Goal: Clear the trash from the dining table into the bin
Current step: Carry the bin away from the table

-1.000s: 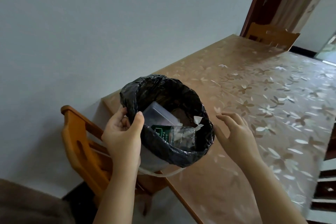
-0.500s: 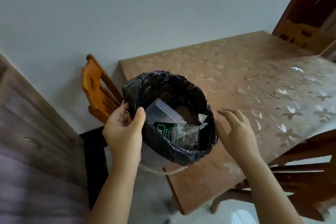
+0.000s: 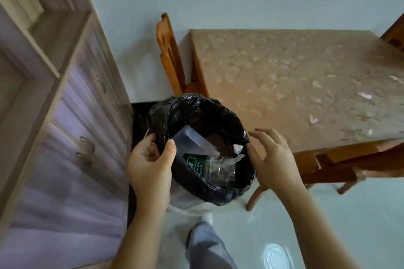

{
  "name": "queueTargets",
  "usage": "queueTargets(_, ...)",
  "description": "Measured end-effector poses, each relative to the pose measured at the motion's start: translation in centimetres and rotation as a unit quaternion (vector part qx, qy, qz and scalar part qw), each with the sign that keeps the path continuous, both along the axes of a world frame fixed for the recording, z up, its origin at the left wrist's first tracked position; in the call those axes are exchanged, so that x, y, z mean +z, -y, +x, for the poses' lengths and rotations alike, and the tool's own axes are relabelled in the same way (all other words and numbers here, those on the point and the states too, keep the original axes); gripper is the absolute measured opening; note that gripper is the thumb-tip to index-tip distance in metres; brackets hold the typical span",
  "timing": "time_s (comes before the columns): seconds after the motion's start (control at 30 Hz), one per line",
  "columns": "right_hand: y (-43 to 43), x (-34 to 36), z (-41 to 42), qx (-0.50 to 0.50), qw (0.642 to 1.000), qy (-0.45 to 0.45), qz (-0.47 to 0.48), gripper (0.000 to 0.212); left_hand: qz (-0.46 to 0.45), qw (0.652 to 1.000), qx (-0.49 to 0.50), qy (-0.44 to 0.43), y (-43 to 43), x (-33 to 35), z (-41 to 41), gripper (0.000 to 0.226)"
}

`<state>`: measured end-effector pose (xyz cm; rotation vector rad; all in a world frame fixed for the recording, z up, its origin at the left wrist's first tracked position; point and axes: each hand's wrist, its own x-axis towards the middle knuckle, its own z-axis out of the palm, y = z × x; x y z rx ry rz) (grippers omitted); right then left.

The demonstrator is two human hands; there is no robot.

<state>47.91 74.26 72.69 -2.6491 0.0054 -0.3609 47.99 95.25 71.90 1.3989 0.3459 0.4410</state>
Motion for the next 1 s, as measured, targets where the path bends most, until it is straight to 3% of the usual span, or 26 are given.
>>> queueTargets(0.17, 0.5, -0.9, -6.7, 0.028, 1.0, 0.01, 0.006, 0.029, 0.053, 0.998, 0.024, -0.038, 0.2, -1.4, -7.0, 0.014)
queueTargets(0.33, 3.3, -2.2, -11.7, 0.038, 0.999, -0.01, 0.017, 0.027, 0.056, 0.996, 0.041, -0.051, 2.5, -2.9, -12.8, 0.036)
queueTargets(0.47, 6.7, -4.7, -15.5, 0.051, 0.998, -0.023, 0.036, 0.029, 0.068, 0.994, 0.05, -0.076, 5.9, -5.0, -17.6, 0.019)
queueTargets(0.57, 9.7, -8.1, -18.8, 0.065, 0.995, -0.049, 0.053, 0.028, 0.057, 0.992, 0.062, -0.098, 9.3, -7.8, -21.7, 0.02)
queueTargets(0.67, 13.0, -12.1, -22.2, 0.075, 0.991, -0.089, 0.071, 0.027, 0.106, 0.984, 0.055, -0.135, 12.2, -11.6, -25.2, 0.016)
queueTargets(0.8, 16.7, -17.8, -26.0, 0.06, 0.984, -0.15, 0.081, 0.028, 0.196, 0.955, 0.017, -0.222, 15.0, -17.6, -28.6, 0.007)
queueTargets(1.0, 19.4, -28.1, -29.9, 0.024, 0.959, -0.271, 0.078, 0.033, 0.207, 0.924, -0.022, -0.321, 17.7, -27.6, -31.4, 0.015)
